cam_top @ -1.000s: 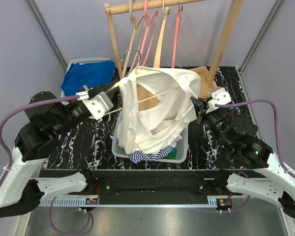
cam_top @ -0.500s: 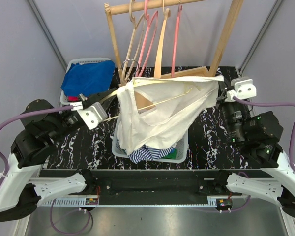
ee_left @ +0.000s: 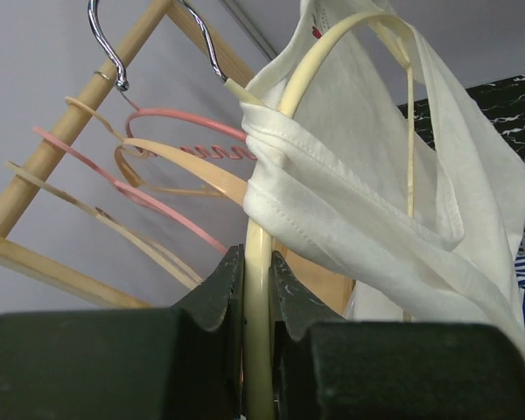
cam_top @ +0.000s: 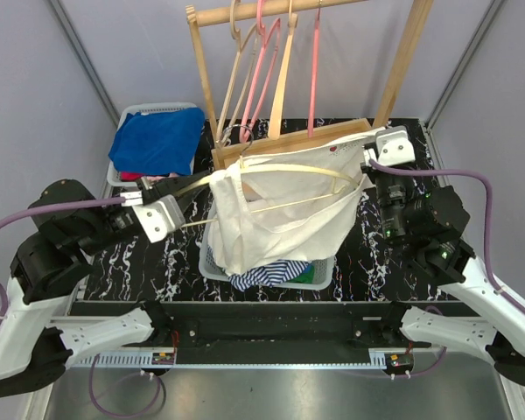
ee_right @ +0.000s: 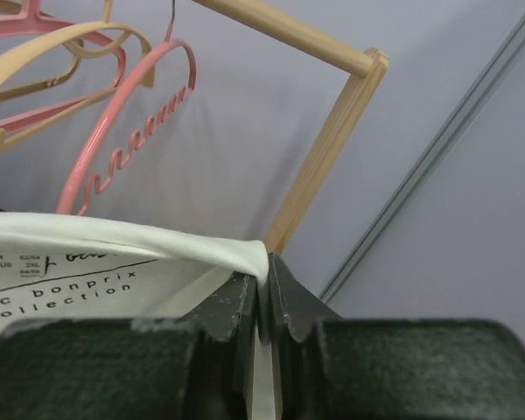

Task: Remove the tank top from the hanger

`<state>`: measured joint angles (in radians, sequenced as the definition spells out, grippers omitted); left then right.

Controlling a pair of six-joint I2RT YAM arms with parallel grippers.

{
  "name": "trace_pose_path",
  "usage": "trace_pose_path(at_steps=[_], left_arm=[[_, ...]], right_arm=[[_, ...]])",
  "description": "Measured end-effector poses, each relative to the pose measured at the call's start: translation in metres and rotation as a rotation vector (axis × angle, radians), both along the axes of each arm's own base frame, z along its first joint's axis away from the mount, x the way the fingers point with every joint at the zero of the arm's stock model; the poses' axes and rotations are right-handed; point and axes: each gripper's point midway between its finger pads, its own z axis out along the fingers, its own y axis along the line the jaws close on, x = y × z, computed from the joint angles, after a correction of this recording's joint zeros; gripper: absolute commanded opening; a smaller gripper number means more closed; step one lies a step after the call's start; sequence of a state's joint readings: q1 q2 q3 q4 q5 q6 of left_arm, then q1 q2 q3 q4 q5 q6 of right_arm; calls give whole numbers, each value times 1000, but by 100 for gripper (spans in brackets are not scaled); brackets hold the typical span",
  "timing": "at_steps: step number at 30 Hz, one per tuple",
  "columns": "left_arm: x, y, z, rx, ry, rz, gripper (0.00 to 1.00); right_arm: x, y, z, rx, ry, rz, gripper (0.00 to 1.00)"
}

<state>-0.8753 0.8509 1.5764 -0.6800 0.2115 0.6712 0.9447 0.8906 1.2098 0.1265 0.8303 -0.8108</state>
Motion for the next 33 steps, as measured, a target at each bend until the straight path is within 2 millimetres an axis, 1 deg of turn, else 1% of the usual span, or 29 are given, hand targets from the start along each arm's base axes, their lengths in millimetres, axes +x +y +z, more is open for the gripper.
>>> trace_pose_path(at_steps=[1, 2, 5, 7, 9, 12, 13, 15, 17, 19, 21, 23, 24, 26, 29, 30, 31, 33], left_arm=[[0, 3, 2, -9, -4, 8, 0], [0, 5, 5, -20, -8, 16, 0], [2, 13, 19, -83, -35, 53, 0], [4, 19, 26, -118, -48, 79, 0], [4, 23, 32, -146, -55, 98, 0], [5, 29, 36, -171, -59, 120, 0], [6, 30, 37, -177, -58, 126, 0], [7, 32, 37, -186, -52, 135, 0], [7, 33, 35, -188, -45, 140, 0], [7, 34, 33, -185, -37, 143, 0], [7, 36, 30, -179, -29, 148, 0], [5, 39, 21, -152, -10, 148, 0], [3, 40, 16, -137, 0, 145, 0], [-2, 40, 6, -106, 13, 123, 0], [-10, 31, -15, -44, 26, 58, 0], [-11, 27, -22, -20, 30, 34, 0], [-12, 22, -30, 9, 33, 8, 0], [-12, 11, -44, 68, 43, -43, 0]], right_arm=[[-1, -4, -5, -1, 8, -7, 15], [-1, -6, -6, 0, 10, -12, 15], [-7, -15, -15, 31, 20, -10, 18], [-9, -16, -24, 53, 37, 5, 21], [-9, -13, -29, 77, 49, 25, 26], [-8, 1, -42, 99, 81, 93, 45], [-8, 7, -46, 104, 94, 126, 63], [-9, 23, -54, 102, 121, 203, 82], [-12, 45, -65, 63, 161, 316, 99], [-19, 62, -74, 27, 204, 417, 100], [-27, 74, -81, -6, 245, 496, 100], [-39, 76, -82, -23, 265, 562, 100], [-49, 74, -77, -24, 263, 604, 100], [-71, 63, -56, -5, 221, 672, 100], [-106, 48, -13, 30, 121, 785, 100], [-119, 43, 5, 36, 83, 829, 100], [-130, 41, 21, 39, 50, 871, 100], [-145, 43, 40, 22, 23, 942, 100]])
